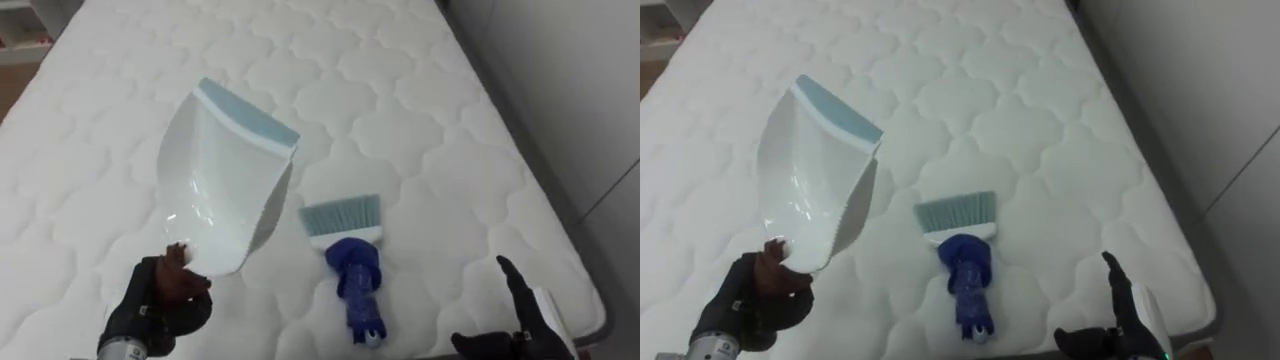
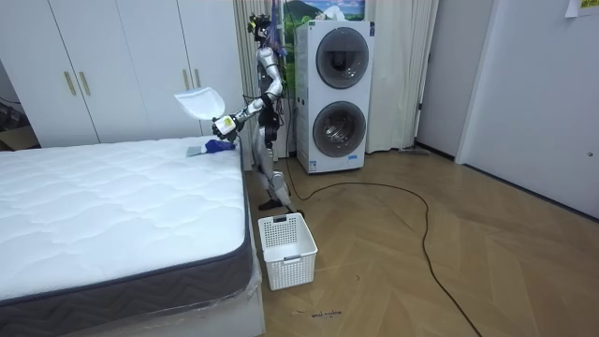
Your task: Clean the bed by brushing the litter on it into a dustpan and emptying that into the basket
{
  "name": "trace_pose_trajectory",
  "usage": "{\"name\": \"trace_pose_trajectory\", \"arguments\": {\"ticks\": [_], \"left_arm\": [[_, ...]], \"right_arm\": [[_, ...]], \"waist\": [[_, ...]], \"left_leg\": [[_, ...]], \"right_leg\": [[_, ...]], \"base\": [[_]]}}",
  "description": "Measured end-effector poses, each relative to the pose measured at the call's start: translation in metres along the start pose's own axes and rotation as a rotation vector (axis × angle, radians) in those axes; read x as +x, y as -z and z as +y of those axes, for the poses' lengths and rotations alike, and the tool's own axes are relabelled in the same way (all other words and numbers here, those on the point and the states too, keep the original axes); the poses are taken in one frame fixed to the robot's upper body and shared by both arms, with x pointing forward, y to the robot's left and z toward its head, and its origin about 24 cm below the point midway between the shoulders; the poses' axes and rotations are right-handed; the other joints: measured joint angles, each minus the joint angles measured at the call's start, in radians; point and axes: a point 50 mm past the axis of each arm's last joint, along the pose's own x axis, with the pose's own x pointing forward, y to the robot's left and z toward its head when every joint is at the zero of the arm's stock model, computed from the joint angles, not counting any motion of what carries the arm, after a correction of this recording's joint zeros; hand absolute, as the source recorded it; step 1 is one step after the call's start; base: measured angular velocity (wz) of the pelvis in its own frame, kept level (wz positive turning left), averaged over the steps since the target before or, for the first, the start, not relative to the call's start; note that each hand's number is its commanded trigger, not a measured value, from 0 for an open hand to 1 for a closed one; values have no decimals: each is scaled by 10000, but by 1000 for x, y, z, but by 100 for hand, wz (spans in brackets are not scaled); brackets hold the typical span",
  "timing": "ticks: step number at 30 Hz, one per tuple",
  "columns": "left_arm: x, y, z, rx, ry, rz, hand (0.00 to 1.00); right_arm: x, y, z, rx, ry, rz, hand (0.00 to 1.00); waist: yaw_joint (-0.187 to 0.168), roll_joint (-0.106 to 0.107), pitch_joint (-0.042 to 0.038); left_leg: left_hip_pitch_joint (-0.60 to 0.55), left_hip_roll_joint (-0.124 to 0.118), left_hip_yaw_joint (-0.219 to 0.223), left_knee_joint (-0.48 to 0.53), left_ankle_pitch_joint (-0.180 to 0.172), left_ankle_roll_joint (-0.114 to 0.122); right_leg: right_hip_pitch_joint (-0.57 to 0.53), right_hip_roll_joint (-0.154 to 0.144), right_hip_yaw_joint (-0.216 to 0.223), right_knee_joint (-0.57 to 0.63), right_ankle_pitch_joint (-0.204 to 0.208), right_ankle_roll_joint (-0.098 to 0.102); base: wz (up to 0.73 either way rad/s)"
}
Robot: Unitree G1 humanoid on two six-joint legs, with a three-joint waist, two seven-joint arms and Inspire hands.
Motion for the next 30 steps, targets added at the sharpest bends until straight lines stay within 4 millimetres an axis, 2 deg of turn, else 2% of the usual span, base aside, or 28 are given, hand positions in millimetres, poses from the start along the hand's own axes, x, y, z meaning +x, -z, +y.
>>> {"name": "trace_pose_trajectory", "arguments": {"ticks": [2,5,6,10,11,16,18,20,21,23,24,30], "left_arm": [[-2,11,-2,43,133,459,0],[-5,30,-3,178,309,1290,0],[-7,37,-4,215,356,1654,0],[-15,62,-5,325,421,2758,0],[-18,71,-4,329,439,3164,0],[-29,93,-4,-174,158,4344,0],[-35,106,-5,-429,-25,5076,0],[-42,115,-4,-618,-191,5600,0],[-46,121,-3,-768,-289,5961,0],[-53,128,-3,-859,-367,6417,0],[-57,133,-2,-883,-428,6707,0],[-87,159,-4,-728,-330,8714,0]], "right_arm": [[-2,8,3,-46,-69,409,0],[-6,18,8,59,-181,1013,0],[-8,22,9,152,-134,1261,0],[-16,45,9,23,-109,2297,0],[-18,51,9,20,-77,2626,0],[-29,76,9,-312,-146,3912,0],[-34,86,9,-746,-331,4498,0],[-37,93,10,-1037,-595,4948,0],[-40,97,11,-1194,-745,5225,0],[-44,101,12,-1255,-853,5603,0],[-46,103,13,-1247,-1020,5782,0],[-51,110,14,-1524,-1913,6469,0]], "waist": [[0,-32,3],[-83,-148,65],[-89,-164,64],[-86,-152,25],[-114,-146,-14],[-15,-92,-16],[23,-126,-55],[21,-152,-61],[20,-232,-35],[15,-259,0],[14,-307,-10],[12,-277,-1]], "left_leg": [[183,31,61,-270,1,2],[259,47,162,-491,1,2],[276,48,162,-537,1,3],[450,50,217,-680,3,5],[451,50,216,-680,3,5],[719,45,337,-842,5,11],[847,43,502,-976,35,62],[871,40,503,-986,39,71],[881,33,494,-983,39,71],[882,31,481,-978,39,73],[882,26,464,-974,41,76],[880,2,398,-972,37,139]], "right_leg": [[57,61,62,-67,8,-1],[38,71,67,-112,16,22],[56,78,55,-174,34,47],[245,78,-25,-364,72,92],[288,68,-21,-437,89,119],[525,40,-80,-473,113,163],[571,2,-153,-455,98,186],[592,-15,-179,-456,98,187],[592,-44,-193,-471,97,187],[611,-70,-254,-474,99,190],[612,-88,-284,-453,100,191],[656,-142,-304,-423,139,243]], "base": [[-11],[-4],[-3],[-1],[0],[-3],[0],[0],[4],[9],[11],[8]]}}
